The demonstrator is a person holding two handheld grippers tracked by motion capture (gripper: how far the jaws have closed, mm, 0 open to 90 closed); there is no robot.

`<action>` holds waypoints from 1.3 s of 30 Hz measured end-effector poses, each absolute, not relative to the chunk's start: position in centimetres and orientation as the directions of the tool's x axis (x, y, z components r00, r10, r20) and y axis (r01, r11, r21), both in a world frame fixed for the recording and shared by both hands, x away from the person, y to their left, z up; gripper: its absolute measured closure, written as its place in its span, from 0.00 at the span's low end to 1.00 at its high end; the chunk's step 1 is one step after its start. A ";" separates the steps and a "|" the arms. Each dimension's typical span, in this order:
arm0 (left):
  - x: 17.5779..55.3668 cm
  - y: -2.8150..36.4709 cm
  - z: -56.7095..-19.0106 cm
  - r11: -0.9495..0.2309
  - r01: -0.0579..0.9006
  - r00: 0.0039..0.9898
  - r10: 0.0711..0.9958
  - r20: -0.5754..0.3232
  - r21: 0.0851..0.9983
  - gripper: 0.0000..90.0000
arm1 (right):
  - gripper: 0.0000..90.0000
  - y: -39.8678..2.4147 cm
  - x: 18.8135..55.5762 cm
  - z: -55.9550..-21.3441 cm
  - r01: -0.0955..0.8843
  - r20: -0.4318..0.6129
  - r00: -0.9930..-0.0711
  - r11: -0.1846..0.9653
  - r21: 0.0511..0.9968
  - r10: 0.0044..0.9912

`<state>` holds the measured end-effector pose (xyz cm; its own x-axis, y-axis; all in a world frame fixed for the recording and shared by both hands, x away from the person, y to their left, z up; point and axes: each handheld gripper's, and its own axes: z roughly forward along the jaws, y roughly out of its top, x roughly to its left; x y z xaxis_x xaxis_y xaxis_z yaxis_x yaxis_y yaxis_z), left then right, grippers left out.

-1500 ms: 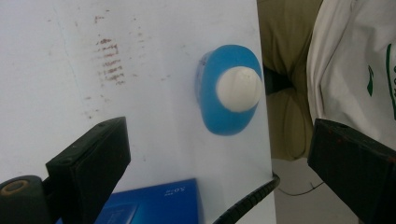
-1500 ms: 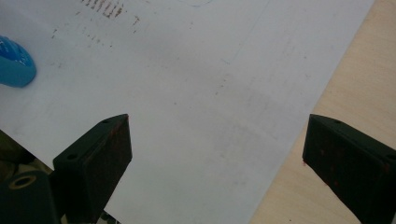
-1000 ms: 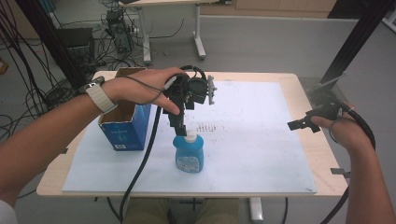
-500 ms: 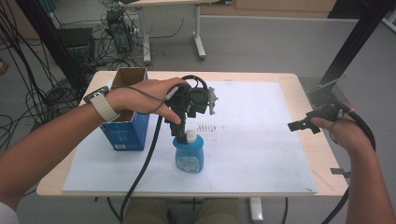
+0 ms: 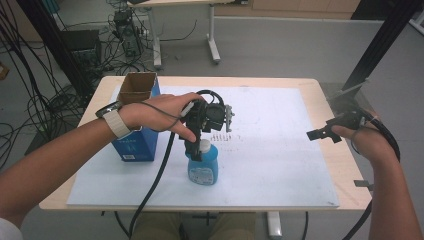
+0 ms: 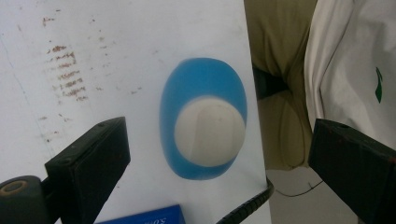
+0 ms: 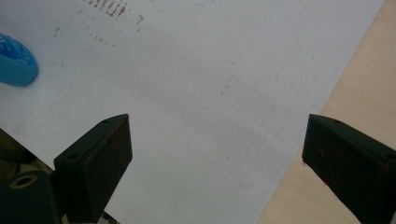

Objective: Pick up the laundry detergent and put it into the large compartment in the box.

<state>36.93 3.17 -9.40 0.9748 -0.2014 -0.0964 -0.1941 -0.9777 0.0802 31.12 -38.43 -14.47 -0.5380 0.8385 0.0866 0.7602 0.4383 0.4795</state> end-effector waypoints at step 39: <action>36.9 3.3 -9.9 -0.979 -0.185 0.977 -0.192 -0.091 0.083 0.08 | 0.09 -38.5 30.9 -14.3 0.759 0.081 -0.536 0.438 0.481 0.840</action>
